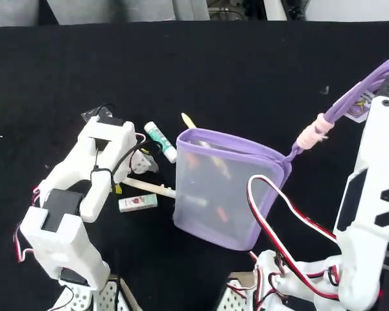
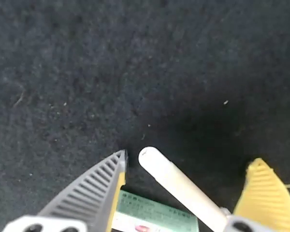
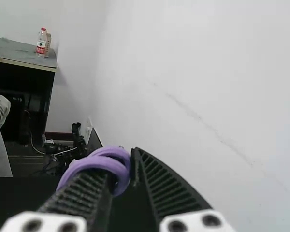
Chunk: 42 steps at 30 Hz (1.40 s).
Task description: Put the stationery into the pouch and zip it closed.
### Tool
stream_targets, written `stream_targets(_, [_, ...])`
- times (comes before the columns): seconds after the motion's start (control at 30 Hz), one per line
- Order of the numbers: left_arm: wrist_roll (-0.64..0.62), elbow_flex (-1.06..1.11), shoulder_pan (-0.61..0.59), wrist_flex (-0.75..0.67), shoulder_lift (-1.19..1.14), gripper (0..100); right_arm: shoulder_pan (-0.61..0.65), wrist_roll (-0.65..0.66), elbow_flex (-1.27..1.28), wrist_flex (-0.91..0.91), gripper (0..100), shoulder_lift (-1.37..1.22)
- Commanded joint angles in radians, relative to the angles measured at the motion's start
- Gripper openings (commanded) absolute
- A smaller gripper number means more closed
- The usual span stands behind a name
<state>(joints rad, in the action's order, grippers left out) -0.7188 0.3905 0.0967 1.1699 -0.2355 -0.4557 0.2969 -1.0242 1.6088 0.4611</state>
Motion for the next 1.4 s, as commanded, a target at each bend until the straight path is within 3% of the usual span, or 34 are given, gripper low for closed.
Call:
stream_targets(0.0, [-0.006,-0.065,0.068,0.025,-0.014,37,-0.014,-0.009,-0.002,-0.014,1.1,-0.021])
stream_targets(0.5, [-0.003,-0.076,0.102,-0.003,-0.025,37,-0.014,-0.009,-0.002,-0.014,1.1,-0.021])
stream_targets(0.63, [0.084,-0.062,0.108,-0.005,-0.046,37,-0.014,-0.009,-0.002,-0.014,1.1,-0.021])
stream_targets(0.73, [0.123,-0.085,0.102,-0.014,-0.112,27,-0.014,-0.009,-0.002,-0.012,1.1,-0.021])
stream_targets(0.87, [0.213,-0.163,0.110,-0.006,-0.192,1,-0.014,-0.009,-0.002,-0.012,1.1,-0.021])
stream_targets(0.97, [0.236,-0.206,0.110,0.060,-0.216,8,-0.014,-0.009,-0.002,-0.012,1.1,-0.021])
stream_targets(1.07, [0.244,-0.252,0.110,0.107,-0.227,2,-0.014,-0.009,-0.002,-0.012,1.1,-0.021])
stream_targets(1.37, [0.239,-0.389,-0.045,0.219,-0.173,3,-0.014,-0.009,-0.002,-0.012,1.1,-0.021])
